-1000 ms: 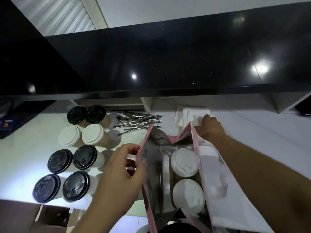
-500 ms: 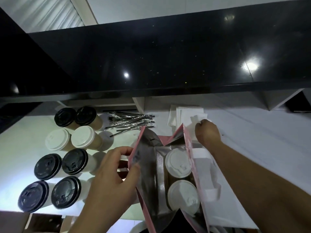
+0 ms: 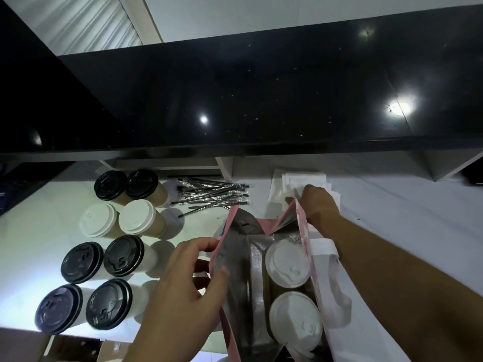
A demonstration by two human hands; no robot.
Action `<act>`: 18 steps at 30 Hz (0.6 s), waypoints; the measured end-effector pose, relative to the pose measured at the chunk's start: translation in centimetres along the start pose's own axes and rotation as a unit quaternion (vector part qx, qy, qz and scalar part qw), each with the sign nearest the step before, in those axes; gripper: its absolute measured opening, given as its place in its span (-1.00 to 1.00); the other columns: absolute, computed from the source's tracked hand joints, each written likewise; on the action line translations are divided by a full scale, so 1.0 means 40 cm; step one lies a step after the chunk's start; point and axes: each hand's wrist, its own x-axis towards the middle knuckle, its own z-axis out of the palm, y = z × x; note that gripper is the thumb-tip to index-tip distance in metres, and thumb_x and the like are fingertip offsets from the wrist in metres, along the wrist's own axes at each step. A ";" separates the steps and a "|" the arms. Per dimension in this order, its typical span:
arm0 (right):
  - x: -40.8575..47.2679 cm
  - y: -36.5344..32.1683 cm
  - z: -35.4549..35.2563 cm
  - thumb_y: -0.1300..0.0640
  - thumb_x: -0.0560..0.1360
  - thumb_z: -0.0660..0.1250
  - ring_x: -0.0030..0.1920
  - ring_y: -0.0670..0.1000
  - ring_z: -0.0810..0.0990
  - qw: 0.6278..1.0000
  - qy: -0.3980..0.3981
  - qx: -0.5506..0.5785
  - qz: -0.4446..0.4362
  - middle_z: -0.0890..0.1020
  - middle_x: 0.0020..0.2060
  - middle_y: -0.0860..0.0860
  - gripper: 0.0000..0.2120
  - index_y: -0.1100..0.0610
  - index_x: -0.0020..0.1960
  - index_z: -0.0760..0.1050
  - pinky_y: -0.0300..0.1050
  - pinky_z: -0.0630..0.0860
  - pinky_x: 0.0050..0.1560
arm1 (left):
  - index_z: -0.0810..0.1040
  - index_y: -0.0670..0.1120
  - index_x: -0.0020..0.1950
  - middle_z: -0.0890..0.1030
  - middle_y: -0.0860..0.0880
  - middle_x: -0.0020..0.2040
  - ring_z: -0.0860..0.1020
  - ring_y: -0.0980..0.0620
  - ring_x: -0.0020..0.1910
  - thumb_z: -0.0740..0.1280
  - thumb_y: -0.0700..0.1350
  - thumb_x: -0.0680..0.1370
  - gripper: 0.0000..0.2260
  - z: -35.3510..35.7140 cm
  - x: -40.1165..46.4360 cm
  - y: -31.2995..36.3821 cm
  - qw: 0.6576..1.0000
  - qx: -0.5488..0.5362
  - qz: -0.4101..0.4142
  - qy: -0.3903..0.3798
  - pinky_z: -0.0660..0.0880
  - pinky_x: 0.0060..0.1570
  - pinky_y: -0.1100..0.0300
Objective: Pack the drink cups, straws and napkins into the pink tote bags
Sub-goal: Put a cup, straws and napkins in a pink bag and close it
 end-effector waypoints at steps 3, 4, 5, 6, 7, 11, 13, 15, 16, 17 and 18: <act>0.003 0.003 -0.002 0.02 0.60 0.34 -0.19 0.09 0.51 1.000 0.002 -0.021 -0.020 0.67 -0.05 0.15 -0.81 0.15 -0.02 0.46 -0.09 0.45 -0.09 | 0.56 0.27 0.18 0.56 0.25 0.19 0.68 0.19 -0.04 0.42 0.02 0.51 -0.73 -0.001 0.001 0.002 1.000 0.004 0.006 0.004 0.61 -0.19 0.28; 0.002 0.005 -0.002 0.07 0.61 0.32 -0.18 0.10 0.51 0.999 0.002 -0.028 -0.027 0.67 -0.01 0.17 -0.84 0.18 0.03 0.49 -0.09 0.45 -0.08 | 0.55 0.27 0.17 0.56 0.25 0.19 0.68 0.20 -0.04 0.41 0.02 0.51 -0.73 -0.001 0.002 0.002 1.000 0.005 0.006 0.005 0.62 -0.20 0.27; 0.002 0.006 0.000 0.12 0.61 0.29 -0.15 0.11 0.53 0.999 0.002 -0.031 -0.035 0.67 0.02 0.18 -0.84 0.22 0.09 0.51 -0.07 0.47 -0.07 | 0.55 0.27 0.17 0.56 0.25 0.20 0.68 0.20 -0.03 0.41 0.02 0.51 -0.73 -0.001 0.003 0.002 1.000 0.005 0.005 0.005 0.62 -0.21 0.26; 0.002 0.008 0.002 0.16 0.62 0.26 -0.10 0.14 0.57 0.999 0.002 -0.029 -0.041 0.67 0.06 0.19 -0.81 0.25 0.15 0.52 -0.04 0.52 -0.03 | 0.55 0.26 0.18 0.55 0.25 0.20 0.67 0.20 -0.02 0.41 0.02 0.51 -0.73 -0.001 0.003 0.002 1.000 0.004 0.003 0.005 0.62 -0.21 0.26; 0.001 0.010 0.004 0.19 0.63 0.23 -0.02 0.18 0.61 0.999 0.003 -0.020 -0.043 0.66 0.09 0.20 -0.78 0.26 0.20 0.52 0.00 0.55 0.04 | 0.55 0.26 0.17 0.55 0.24 0.21 0.67 0.20 -0.01 0.41 0.02 0.51 -0.74 -0.001 0.003 0.002 1.000 0.001 0.002 0.004 0.62 -0.20 0.25; -0.001 0.025 0.007 0.18 0.67 0.16 0.07 0.23 0.62 0.998 0.004 0.026 -0.050 0.64 0.12 0.23 -0.75 0.25 0.25 0.50 -0.02 0.49 0.01 | 0.54 0.27 0.17 0.54 0.25 0.20 0.67 0.19 -0.01 0.42 -0.02 0.53 -0.73 -0.003 0.003 -0.001 1.000 0.004 0.000 0.001 0.62 -0.19 0.24; -0.002 0.037 0.009 0.16 0.68 0.14 -0.01 0.21 0.59 0.997 0.003 0.066 -0.047 0.64 0.06 0.21 -0.75 0.24 0.23 0.49 -0.07 0.42 -0.06 | 0.54 0.26 0.19 0.54 0.25 0.20 0.67 0.19 -0.02 0.41 0.02 0.52 -0.73 -0.003 0.005 0.001 1.000 0.009 -0.002 -0.001 0.62 -0.21 0.24; -0.003 0.051 0.010 0.12 0.68 0.13 -0.08 0.15 0.54 0.993 0.003 0.112 -0.030 0.63 0.00 0.14 -0.76 0.21 0.21 0.49 -0.09 0.38 -0.06 | 0.54 0.26 0.20 0.54 0.26 0.19 0.67 0.19 -0.03 0.41 0.04 0.52 -0.73 -0.003 0.007 0.001 1.000 0.012 -0.002 -0.004 0.62 -0.22 0.22; -0.003 0.057 0.009 0.10 0.68 0.14 -0.10 0.13 0.53 0.991 0.001 0.131 -0.019 0.60 -0.03 0.09 -0.79 0.17 0.18 0.49 -0.08 0.38 -0.06 | 0.54 0.25 0.21 0.54 0.26 0.19 0.67 0.19 -0.03 0.41 0.04 0.52 -0.73 -0.003 0.008 0.001 1.000 0.012 -0.002 -0.005 0.62 -0.20 0.19; -0.003 0.064 0.008 0.09 0.68 0.15 -0.15 0.10 0.52 0.989 -0.002 0.151 -0.005 0.58 -0.07 0.07 -0.82 0.14 0.13 0.48 -0.07 0.38 -0.09 | 0.54 0.24 0.22 0.54 0.25 0.20 0.67 0.18 -0.02 0.41 0.03 0.53 -0.72 -0.003 0.009 0.000 1.000 0.012 -0.003 -0.008 0.63 -0.19 0.16; -0.004 0.070 0.006 0.07 0.67 0.16 -0.21 0.07 0.50 0.983 -0.006 0.182 0.012 0.56 -0.13 0.05 -0.86 0.10 0.05 0.45 -0.05 0.38 -0.15 | 0.54 0.23 0.23 0.54 0.24 0.20 0.67 0.17 -0.01 0.41 0.02 0.54 -0.72 -0.003 0.009 -0.001 1.000 0.013 -0.004 -0.011 0.64 -0.18 0.13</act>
